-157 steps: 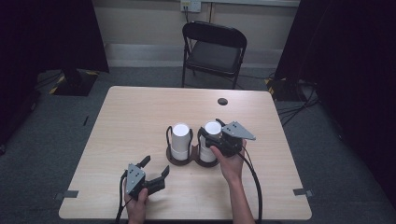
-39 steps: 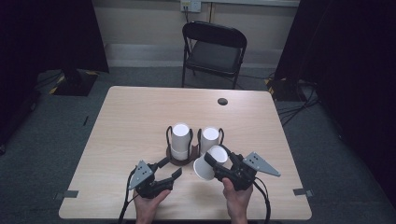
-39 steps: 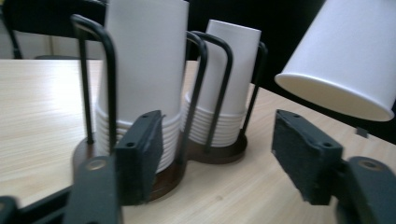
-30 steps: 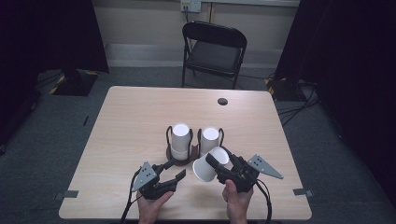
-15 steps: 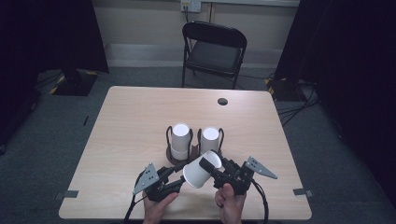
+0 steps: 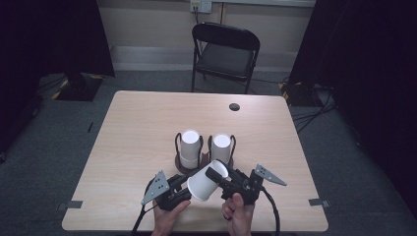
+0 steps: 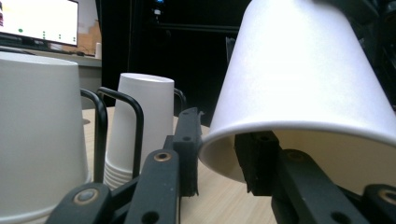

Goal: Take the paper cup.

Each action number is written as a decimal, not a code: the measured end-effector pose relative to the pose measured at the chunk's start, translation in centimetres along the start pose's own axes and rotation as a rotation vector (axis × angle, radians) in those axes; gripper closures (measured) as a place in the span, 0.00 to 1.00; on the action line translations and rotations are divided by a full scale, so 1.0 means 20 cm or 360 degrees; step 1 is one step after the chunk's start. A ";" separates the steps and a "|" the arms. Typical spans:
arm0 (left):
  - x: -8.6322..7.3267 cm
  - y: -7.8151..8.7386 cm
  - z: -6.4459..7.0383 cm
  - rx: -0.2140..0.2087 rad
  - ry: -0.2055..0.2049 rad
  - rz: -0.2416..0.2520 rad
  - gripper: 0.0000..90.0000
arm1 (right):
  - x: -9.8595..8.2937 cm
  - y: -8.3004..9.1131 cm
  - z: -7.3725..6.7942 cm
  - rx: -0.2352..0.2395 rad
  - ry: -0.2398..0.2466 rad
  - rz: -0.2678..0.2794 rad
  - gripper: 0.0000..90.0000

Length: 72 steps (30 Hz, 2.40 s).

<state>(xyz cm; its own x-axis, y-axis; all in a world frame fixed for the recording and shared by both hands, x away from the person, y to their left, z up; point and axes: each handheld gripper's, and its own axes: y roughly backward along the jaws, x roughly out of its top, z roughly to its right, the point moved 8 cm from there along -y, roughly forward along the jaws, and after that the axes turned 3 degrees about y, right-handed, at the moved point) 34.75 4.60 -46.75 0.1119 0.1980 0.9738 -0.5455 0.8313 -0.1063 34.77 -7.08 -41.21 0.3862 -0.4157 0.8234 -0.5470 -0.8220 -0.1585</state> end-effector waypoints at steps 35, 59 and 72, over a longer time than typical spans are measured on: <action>-0.02 0.02 0.01 -0.0018 -0.0031 -0.0138 0.94 | -0.03 -0.01 0.09 -0.0230 0.0149 -0.0058 0.30; -0.03 0.07 -0.06 0.0016 -0.0045 -0.0438 0.95 | -0.03 0.02 0.09 -0.0290 0.0367 -0.0112 0.29; -0.03 0.08 -0.09 0.0018 -0.0091 -0.0594 0.95 | -0.05 0.06 0.12 -0.0382 0.0494 -0.0208 0.33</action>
<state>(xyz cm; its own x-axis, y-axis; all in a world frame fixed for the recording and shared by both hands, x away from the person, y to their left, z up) 35.32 6.79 -47.91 0.2581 -0.1471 0.9549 -0.4851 0.8350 0.2597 35.45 -8.53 -43.49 0.2417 -0.1468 0.9592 -0.6802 -0.7306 0.0596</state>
